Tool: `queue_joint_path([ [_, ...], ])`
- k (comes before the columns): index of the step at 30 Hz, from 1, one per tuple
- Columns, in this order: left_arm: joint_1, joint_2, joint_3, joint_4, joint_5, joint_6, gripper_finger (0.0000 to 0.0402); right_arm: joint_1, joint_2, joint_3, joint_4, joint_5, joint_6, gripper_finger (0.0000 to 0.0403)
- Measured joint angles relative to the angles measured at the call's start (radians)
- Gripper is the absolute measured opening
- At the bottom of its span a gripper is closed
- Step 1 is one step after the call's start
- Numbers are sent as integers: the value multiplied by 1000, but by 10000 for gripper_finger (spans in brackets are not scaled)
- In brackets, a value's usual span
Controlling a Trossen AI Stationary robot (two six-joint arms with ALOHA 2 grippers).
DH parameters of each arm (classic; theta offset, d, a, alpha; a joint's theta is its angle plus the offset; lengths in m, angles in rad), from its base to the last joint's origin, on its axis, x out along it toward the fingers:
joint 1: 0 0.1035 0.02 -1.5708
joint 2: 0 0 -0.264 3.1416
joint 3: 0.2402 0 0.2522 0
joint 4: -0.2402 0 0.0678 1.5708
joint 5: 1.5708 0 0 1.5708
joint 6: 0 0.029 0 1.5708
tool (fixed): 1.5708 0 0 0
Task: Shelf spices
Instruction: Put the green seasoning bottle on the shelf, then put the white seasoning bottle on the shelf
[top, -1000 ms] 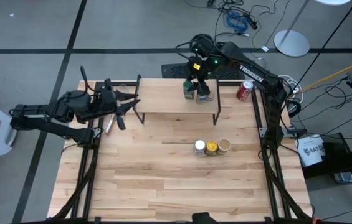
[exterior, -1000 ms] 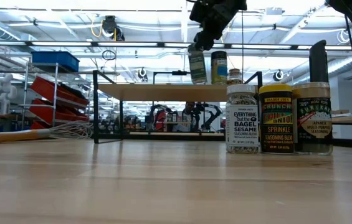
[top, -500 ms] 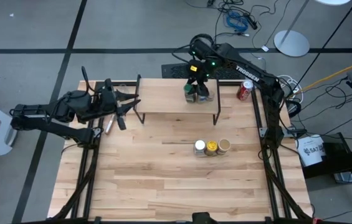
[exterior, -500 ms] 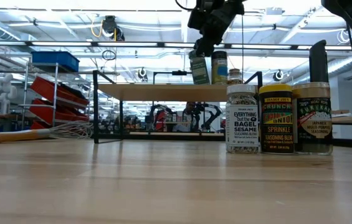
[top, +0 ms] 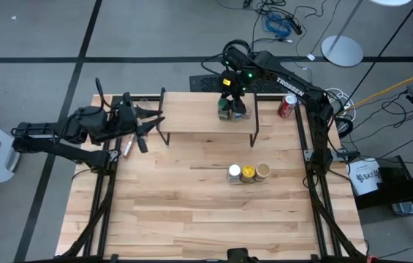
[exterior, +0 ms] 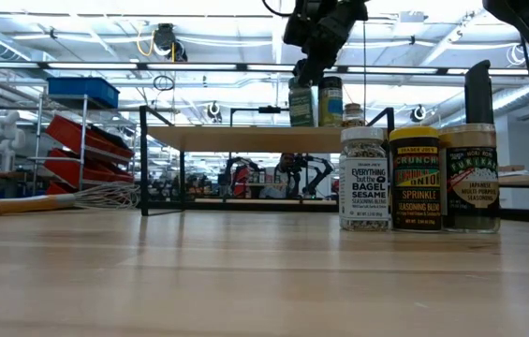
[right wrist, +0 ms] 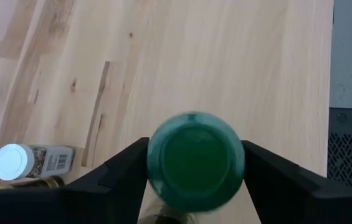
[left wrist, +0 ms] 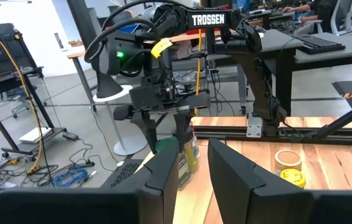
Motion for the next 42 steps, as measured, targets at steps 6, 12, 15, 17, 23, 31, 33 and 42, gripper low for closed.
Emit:
queue_joint_path([
  [6,0,0,0,0,0,0,95,0,0,0,-3,1,-2,246],
  [12,0,0,0,0,0,0,95,0,0,0,-19,-1,-34,248],
  [15,0,0,0,0,0,0,95,0,0,0,-24,1,-49,244],
  [17,0,0,0,0,0,0,95,0,0,0,-25,1,-59,240],
  [23,0,0,0,0,0,1,95,8,0,0,-39,2,-106,231],
  [31,0,0,0,0,1,8,95,11,-1,0,-32,2,-92,252],
  [33,0,0,0,0,1,8,95,11,-7,-2,-27,5,-92,261],
  [42,0,0,0,0,1,8,95,30,-110,-2,-3,71,-82,287],
])
